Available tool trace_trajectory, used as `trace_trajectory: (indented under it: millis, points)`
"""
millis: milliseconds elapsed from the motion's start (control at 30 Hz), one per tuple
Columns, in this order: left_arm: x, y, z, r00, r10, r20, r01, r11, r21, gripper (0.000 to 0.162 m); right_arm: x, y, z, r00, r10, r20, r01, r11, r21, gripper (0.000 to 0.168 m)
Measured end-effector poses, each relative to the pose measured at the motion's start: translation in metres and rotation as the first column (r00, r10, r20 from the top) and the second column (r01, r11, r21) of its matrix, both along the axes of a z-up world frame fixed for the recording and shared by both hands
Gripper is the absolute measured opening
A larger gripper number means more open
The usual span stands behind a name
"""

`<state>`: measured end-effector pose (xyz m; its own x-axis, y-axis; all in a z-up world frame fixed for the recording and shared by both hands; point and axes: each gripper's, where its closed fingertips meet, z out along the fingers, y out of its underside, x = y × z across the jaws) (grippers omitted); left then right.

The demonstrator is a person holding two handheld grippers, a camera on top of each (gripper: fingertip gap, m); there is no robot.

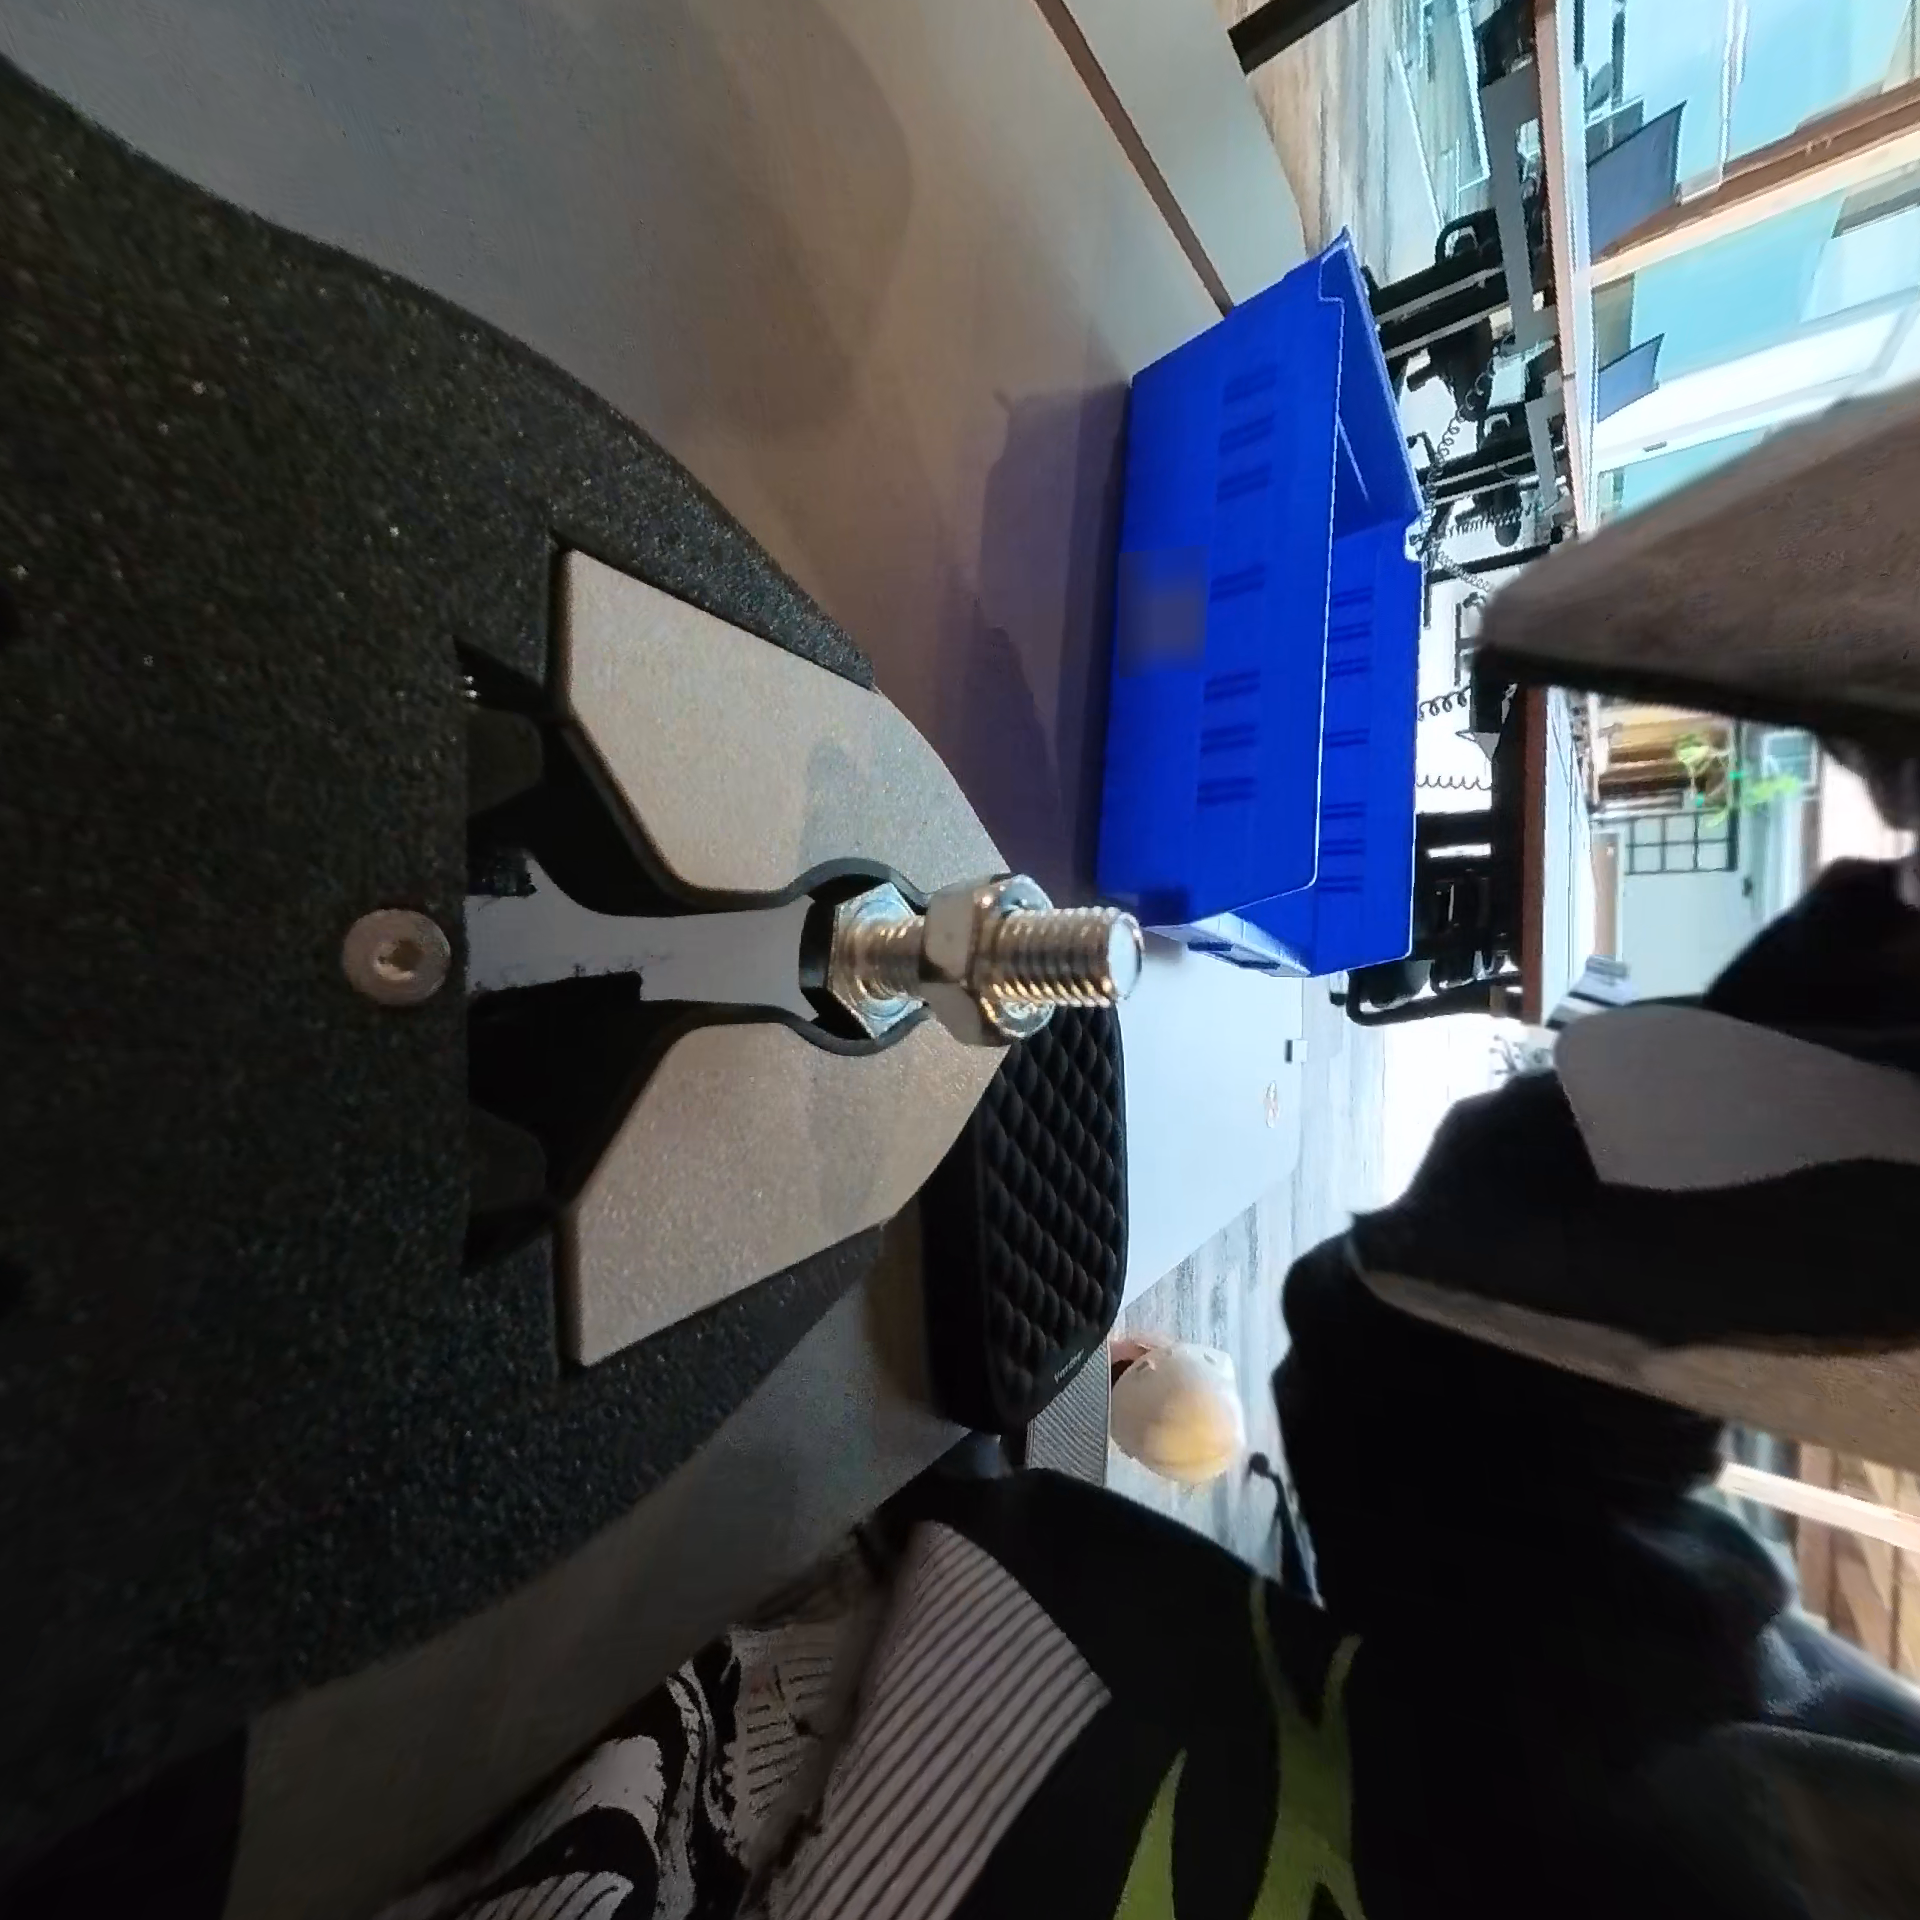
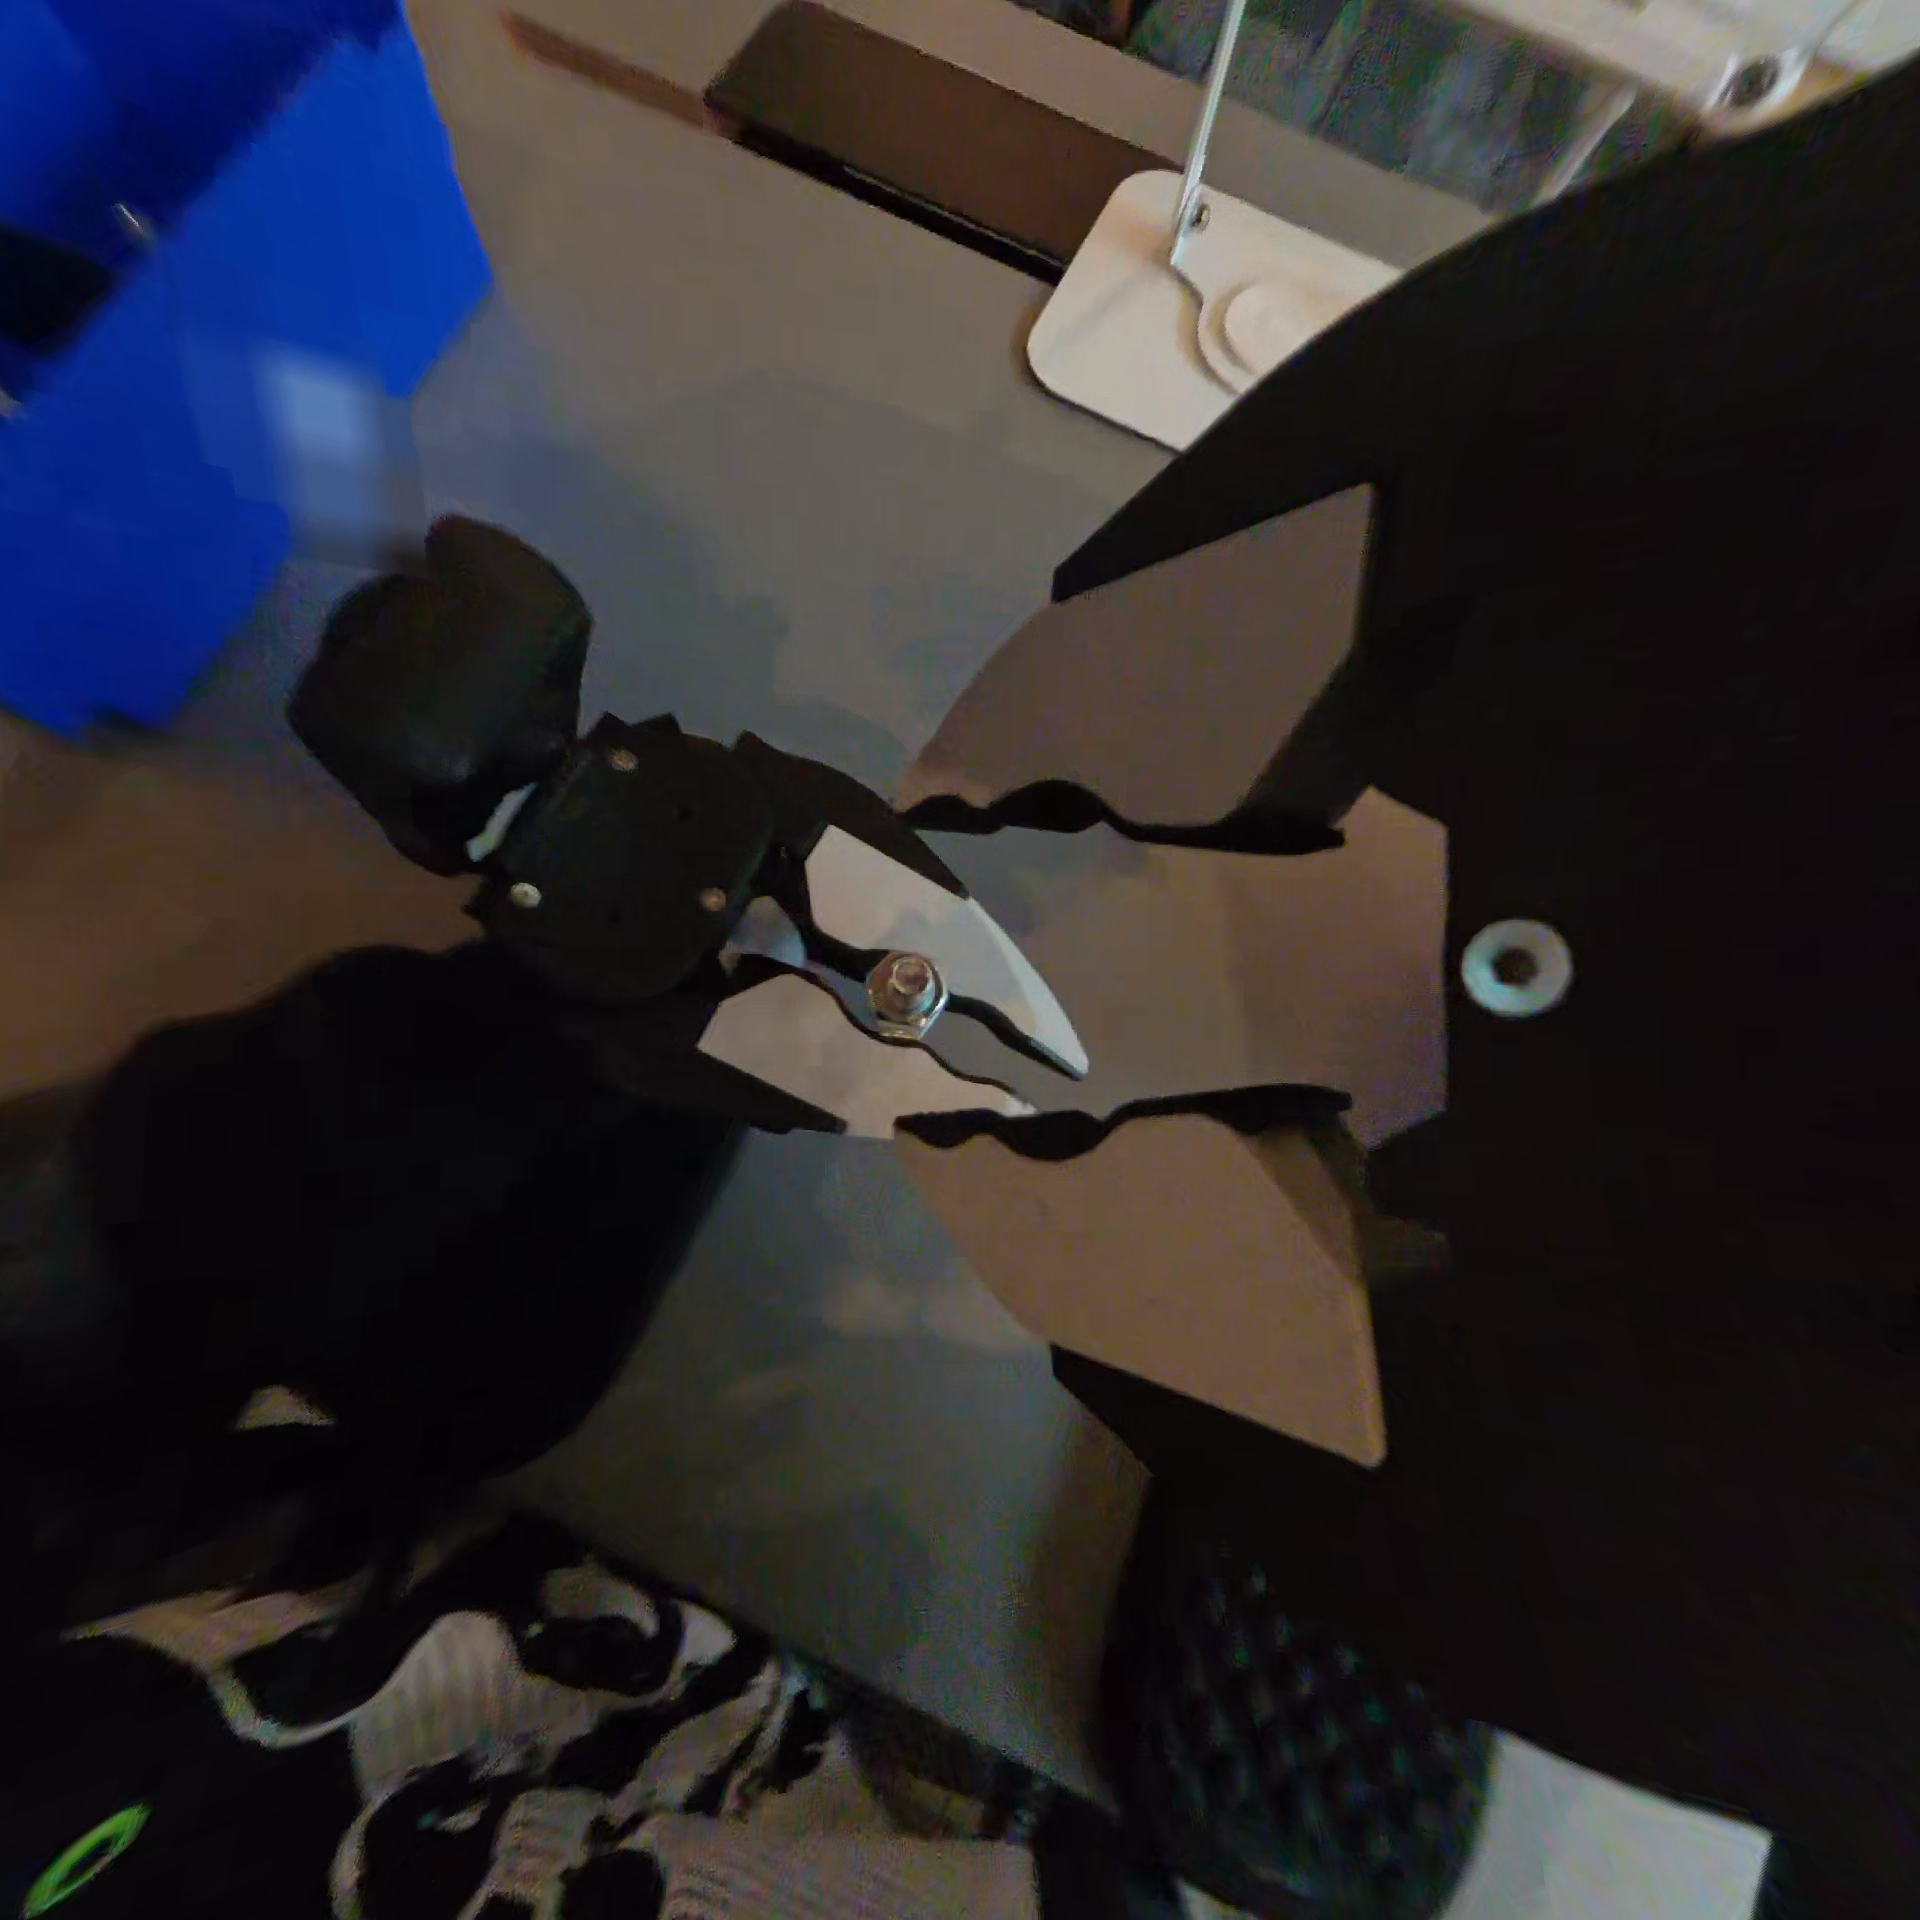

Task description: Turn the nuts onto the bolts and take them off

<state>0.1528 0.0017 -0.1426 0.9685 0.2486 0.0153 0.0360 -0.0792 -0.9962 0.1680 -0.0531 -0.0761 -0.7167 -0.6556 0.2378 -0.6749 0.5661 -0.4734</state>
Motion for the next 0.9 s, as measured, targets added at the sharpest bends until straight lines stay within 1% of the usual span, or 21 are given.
trace_trajectory:
  millis: [133, 233, 333, 433, 600, 800, 867, 900]
  points:
    - [0.000, 0.000, -0.001, 1.000, 0.002, -0.005, -0.002, 1.000, -0.008, 0.013, 0.000, -0.007, -0.013, 0.993, 0.064, -0.097, -0.046, 0.984, 0.175, 0.044]
    - [0.000, 0.000, -0.001, 1.000, 0.003, -0.009, -0.003, 1.000, -0.012, 0.013, -0.003, -0.010, -0.021, 0.987, 0.091, -0.131, -0.055, 0.965, 0.256, 0.037]
    - [0.000, 0.000, -0.001, 1.000, 0.005, -0.010, -0.005, 1.000, -0.013, 0.013, -0.003, -0.009, -0.027, 0.986, 0.100, -0.132, -0.055, 0.949, 0.311, 0.031]
    - [0.000, 0.000, -0.001, 1.000, 0.005, -0.011, -0.005, 1.000, -0.014, 0.013, -0.005, -0.005, -0.030, 0.984, 0.107, -0.145, -0.053, 0.940, 0.336, 0.029]
    - [0.000, 0.000, -0.001, 1.000, 0.006, -0.011, -0.006, 1.000, -0.015, 0.013, -0.004, -0.001, -0.031, 0.983, 0.125, -0.134, -0.070, 0.933, 0.352, 0.015]
    - [0.000, 0.000, -0.001, 1.000, 0.007, -0.010, -0.007, 1.000, -0.017, 0.013, -0.004, -0.003, -0.033, 0.982, 0.134, -0.135, -0.079, 0.931, 0.356, 0.015]
    - [0.000, 0.000, -0.002, 1.000, 0.006, -0.009, -0.006, 1.000, -0.018, 0.013, -0.003, -0.001, -0.034, 0.982, 0.143, -0.126, -0.088, 0.926, 0.367, 0.009]
    - [0.000, 0.000, -0.002, 1.000, 0.007, -0.007, -0.007, 1.000, -0.018, 0.013, -0.003, -0.002, -0.034, 0.981, 0.146, -0.129, -0.090, 0.927, 0.365, 0.009]
